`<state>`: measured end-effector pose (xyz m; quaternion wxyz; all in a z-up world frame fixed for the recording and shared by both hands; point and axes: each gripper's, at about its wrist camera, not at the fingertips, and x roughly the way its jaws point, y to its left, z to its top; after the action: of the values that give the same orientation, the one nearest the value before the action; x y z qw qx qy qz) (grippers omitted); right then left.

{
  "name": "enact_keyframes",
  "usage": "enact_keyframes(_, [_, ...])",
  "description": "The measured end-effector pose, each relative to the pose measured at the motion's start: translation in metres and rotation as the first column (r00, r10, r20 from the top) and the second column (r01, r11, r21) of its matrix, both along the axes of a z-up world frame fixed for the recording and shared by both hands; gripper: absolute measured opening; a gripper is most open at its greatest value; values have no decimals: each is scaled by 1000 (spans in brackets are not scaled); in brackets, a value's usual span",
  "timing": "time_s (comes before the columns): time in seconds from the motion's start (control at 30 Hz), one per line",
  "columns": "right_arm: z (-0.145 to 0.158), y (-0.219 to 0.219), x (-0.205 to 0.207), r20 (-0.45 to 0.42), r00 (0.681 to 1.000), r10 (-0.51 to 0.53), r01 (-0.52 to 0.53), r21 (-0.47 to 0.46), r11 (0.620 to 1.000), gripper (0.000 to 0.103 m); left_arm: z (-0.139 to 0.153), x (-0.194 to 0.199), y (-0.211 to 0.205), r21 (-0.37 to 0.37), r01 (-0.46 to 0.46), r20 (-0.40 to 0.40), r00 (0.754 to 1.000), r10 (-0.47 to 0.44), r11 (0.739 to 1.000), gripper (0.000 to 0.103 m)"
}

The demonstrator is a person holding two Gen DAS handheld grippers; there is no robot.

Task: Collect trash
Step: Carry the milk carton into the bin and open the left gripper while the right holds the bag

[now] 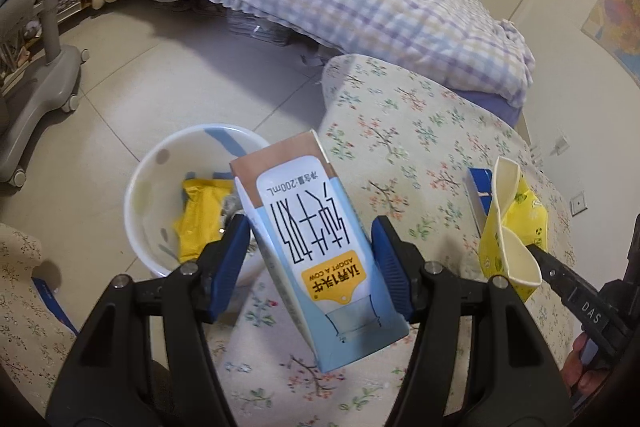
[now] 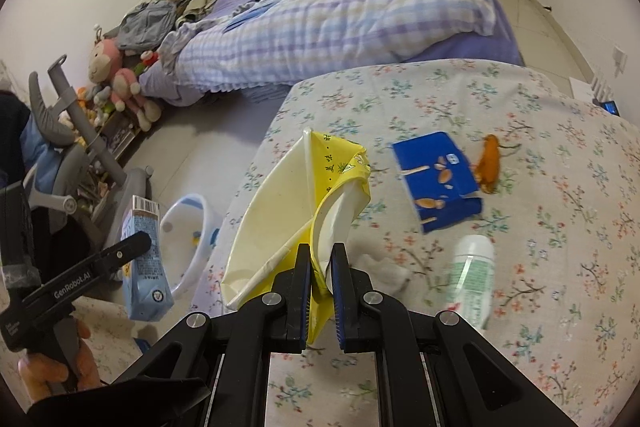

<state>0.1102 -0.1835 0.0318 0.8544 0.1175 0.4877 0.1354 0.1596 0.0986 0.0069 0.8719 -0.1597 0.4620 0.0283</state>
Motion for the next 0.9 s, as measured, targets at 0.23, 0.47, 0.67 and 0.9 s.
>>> enact_keyframes(0.23, [-7,40,7,5,998,61,-61,14,998,10,-8,0,37,24,-74,30,997,73,997,64])
enact_keyframes(0.47, [-15,76,11,4,994,110,-110,28,994,10,-15,3,65,45,-124,62,991,121,991,65])
enact_keyframes(0.67, [-22,94,13,8,991,136,-136,26,990,10,-17,4,74,87,-162,50,986,158,983,80])
enact_keyframes(0.9, [-24,111,16,20,986,165,-165,17,986,10,-18,-6,79,180,-146,21,989,145,973,82])
